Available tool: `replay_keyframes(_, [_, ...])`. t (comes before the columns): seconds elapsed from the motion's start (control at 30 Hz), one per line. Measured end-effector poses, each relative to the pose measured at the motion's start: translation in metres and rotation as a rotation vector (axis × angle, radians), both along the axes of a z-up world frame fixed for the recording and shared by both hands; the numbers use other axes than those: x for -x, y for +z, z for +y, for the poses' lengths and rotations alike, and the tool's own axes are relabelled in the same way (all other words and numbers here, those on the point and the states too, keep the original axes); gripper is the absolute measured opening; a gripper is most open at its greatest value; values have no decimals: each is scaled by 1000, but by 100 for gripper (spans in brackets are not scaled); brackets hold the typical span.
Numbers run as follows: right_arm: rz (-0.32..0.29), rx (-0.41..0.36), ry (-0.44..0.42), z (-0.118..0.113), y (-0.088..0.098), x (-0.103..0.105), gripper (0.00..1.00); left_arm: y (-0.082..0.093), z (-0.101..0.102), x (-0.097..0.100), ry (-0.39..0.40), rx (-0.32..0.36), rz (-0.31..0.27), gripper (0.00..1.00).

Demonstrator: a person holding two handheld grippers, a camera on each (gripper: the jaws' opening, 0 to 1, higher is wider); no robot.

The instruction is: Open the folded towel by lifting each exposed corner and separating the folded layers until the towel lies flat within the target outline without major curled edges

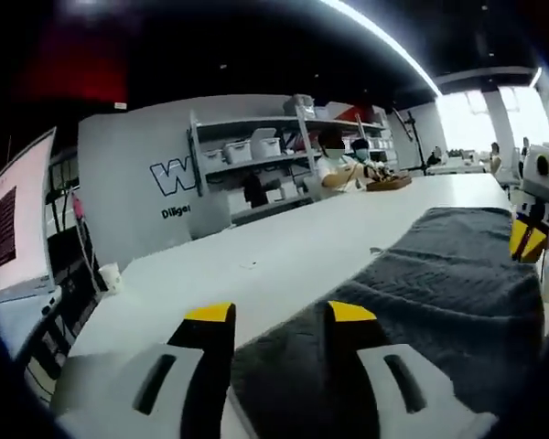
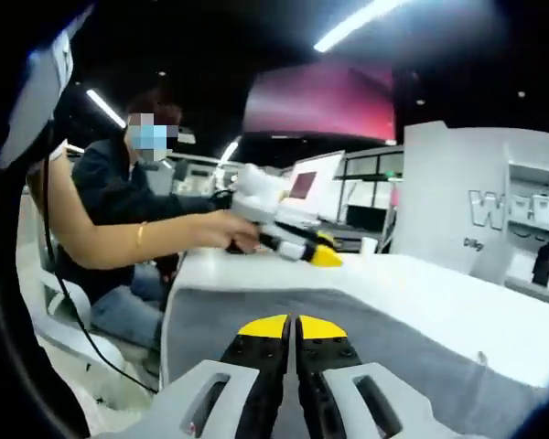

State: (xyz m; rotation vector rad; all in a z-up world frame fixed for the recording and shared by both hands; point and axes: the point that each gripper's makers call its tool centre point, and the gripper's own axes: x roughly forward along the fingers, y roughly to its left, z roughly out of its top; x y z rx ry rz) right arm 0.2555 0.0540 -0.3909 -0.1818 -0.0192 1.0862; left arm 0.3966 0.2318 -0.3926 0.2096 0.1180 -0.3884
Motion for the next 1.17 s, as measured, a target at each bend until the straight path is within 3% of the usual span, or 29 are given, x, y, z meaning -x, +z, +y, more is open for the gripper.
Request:
replay_keyframes(0.17, [-24,3,-99,-43,6,-11,0,-10,-2,19,9,-11,22,50])
replay_keyframes(0.23, [-36,7,-152,-65,8,-15,0,-8,-8,29,-2,15,18,52])
replay_keyframes(0.3, [-83,96,-237,-90,1,-24,1,-4,-8,33,17,34,-7,59])
replay_keyframes(0.33, [-90,123,-257,-98,-2,-25,2,2,-7,34,41,38,-50,64])
replay_keyframes(0.43, [-53,83,-286,-115,-3,-24,4,1,-12,44,25,32,-30,75])
replay_keyframes(0.57, [-62,108,-368,-149,-6,-28,5,6,-17,57,21,23,-35,72])
replay_keyframes(0.77, [-35,85,-458,-197,-10,-28,8,16,-19,77,13,74,-65,77])
replay_keyframes(0.97, [-46,103,-593,-255,-6,-26,26,14,-24,97,20,93,-58,82])
replay_keyframes(1.17, [-35,113,-673,-293,-7,-18,34,23,-28,109,40,124,-91,88])
